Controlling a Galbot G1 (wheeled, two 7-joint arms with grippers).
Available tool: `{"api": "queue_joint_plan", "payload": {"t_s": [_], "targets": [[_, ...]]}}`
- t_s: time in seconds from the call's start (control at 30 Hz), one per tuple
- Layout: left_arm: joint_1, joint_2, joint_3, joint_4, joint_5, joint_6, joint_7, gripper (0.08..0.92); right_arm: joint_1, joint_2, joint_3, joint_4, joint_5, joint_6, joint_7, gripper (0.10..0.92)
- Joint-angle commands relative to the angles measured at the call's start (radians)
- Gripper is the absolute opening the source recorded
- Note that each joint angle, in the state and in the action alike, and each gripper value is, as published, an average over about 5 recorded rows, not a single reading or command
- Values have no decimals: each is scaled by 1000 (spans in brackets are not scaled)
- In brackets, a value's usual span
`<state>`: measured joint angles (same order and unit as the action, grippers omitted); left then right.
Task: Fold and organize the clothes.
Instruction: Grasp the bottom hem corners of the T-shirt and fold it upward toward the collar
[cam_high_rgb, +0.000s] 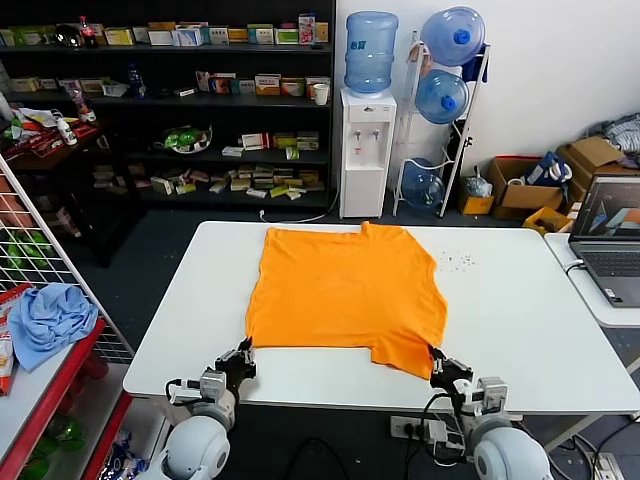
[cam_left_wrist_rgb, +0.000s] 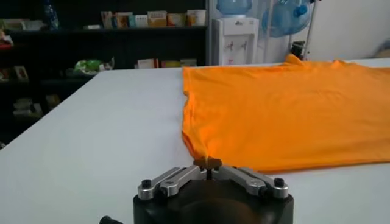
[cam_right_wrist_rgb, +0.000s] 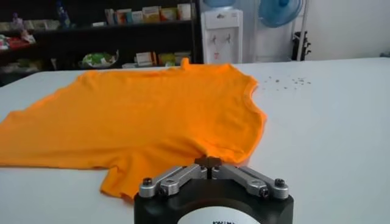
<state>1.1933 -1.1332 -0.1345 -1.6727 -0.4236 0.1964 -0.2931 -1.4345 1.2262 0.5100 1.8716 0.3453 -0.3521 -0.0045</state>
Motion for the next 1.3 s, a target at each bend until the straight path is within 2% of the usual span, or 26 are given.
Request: {"api": "queue_joint_plan", "payload": {"t_s": [0.03, 0.2, 0.33, 0.5, 0.67, 1.03, 1.3], "targets": [[136, 55, -22, -186, 6, -5, -1, 94, -181, -10, 18, 153, -100, 0, 19, 124], [171, 64, -28, -224, 25, -28, -1, 94, -244, -24, 23, 198, -159, 8, 24, 124], [147, 39, -23, -202, 57, -78, 5, 94, -216, -35, 17, 183, -192, 72, 21, 124], [83, -13, -19, -112, 116, -160, 18, 94, -85, -59, 10, 73, -190, 202, 11, 124], [14, -47, -14, -25, 138, -175, 21, 94, 50, -97, -6, -48, -182, 257, 11, 124], [-138, -80, -1, 126, 135, -182, 29, 94, 299, -136, -88, -278, -121, 257, 8, 124], [-224, -73, 37, 182, 138, -179, 37, 94, 422, -130, -166, -377, -107, 233, 14, 124]]}}
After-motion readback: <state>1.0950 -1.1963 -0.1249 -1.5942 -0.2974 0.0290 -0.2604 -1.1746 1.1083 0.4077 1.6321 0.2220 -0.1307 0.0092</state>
